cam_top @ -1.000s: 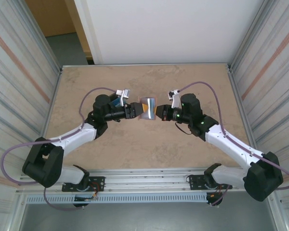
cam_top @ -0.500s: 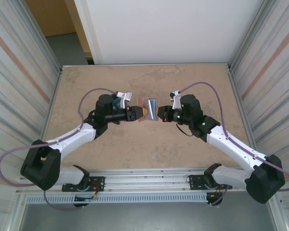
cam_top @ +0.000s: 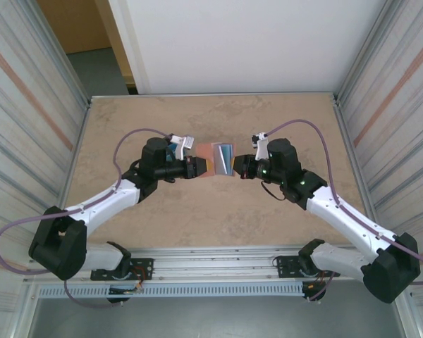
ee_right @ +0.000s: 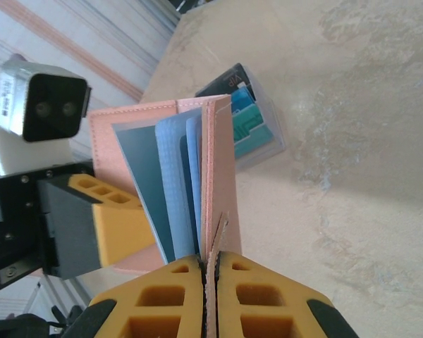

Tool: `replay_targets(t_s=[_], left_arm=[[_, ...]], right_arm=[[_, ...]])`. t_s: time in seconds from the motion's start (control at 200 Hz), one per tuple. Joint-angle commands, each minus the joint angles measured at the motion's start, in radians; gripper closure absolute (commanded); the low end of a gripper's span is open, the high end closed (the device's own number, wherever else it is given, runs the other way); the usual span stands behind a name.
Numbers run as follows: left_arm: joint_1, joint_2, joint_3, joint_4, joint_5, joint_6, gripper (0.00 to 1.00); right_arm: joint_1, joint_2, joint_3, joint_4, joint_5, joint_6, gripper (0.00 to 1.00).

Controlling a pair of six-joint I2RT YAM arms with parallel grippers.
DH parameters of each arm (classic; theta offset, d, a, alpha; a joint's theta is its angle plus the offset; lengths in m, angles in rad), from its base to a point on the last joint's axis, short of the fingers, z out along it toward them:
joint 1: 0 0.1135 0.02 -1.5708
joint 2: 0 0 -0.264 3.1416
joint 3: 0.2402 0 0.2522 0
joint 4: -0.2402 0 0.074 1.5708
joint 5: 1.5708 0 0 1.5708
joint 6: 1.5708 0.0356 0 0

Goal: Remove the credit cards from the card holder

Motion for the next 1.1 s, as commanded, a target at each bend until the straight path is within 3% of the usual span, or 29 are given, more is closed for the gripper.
replay_targets(t_s=[0.0, 0.376, 0.586, 0.957, 1.052, 1.097], left_arm=[[-0.010, -0.037, 0.032, -0.014, -0.005, 0.030, 0.88], [-0.011, -0.047, 0.018, 0.098, 0.050, -0.002, 0.96], [-0.011, -0.056, -0.007, 0.181, 0.067, -0.029, 0.98], [-0.011, -0.034, -0.003, 0.195, 0.073, -0.041, 0.98], [-0.011, -0.016, -0.003, 0.196, 0.070, -0.046, 0.98], [-0.011, -0.009, -0.002, 0.201, 0.070, -0.050, 0.98]], right_arm=[[0.010, -0.017, 0.047, 0.015, -0.048, -0.047, 1.00], [0.010, -0.018, 0.049, 0.000, -0.025, -0.079, 0.87], [0.007, -0.015, 0.055, -0.034, 0.025, -0.087, 0.75], [0.008, -0.003, 0.069, -0.014, -0.002, -0.090, 0.65], [0.014, 0.007, 0.075, 0.002, -0.031, -0.084, 0.66], [0.017, 0.013, 0.079, 0.004, -0.042, -0.083, 0.71]])
